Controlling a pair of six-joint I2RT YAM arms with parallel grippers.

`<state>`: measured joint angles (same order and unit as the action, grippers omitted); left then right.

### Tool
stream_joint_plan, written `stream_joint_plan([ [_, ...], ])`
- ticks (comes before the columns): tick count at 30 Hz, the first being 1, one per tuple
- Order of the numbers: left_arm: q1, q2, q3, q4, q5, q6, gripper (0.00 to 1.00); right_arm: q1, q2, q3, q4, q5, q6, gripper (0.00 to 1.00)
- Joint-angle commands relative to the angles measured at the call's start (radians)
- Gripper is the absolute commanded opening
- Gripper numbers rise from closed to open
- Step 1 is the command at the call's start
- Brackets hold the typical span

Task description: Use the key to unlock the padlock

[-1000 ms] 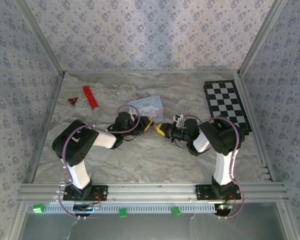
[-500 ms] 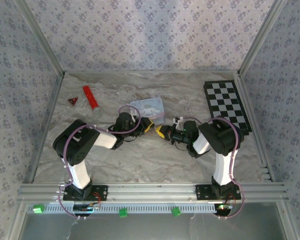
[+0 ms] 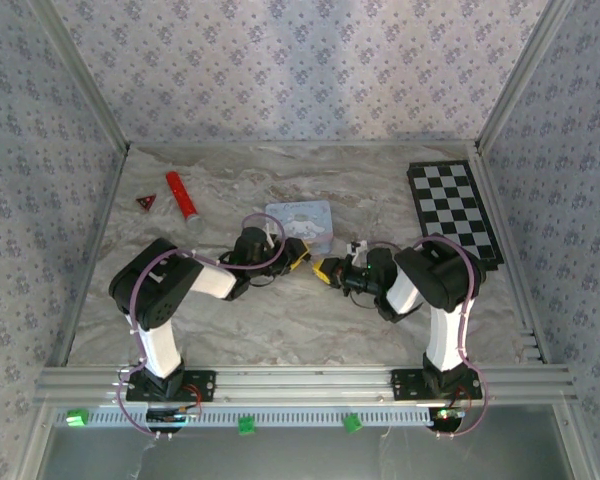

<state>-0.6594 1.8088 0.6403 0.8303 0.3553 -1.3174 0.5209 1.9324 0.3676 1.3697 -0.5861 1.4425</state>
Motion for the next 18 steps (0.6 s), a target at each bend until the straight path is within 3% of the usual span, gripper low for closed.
stream_joint_plan([
  [1, -0.008, 0.027, 0.006, -0.058, 0.029, -0.007, 0.42, 0.018, 0.016, -0.023, 0.025, -0.017, -0.032, 0.0],
  [18, -0.012, 0.027, 0.012, -0.114, 0.017, 0.014, 0.44, 0.054, 0.002, -0.032, 0.024, 0.01, -0.032, 0.0],
])
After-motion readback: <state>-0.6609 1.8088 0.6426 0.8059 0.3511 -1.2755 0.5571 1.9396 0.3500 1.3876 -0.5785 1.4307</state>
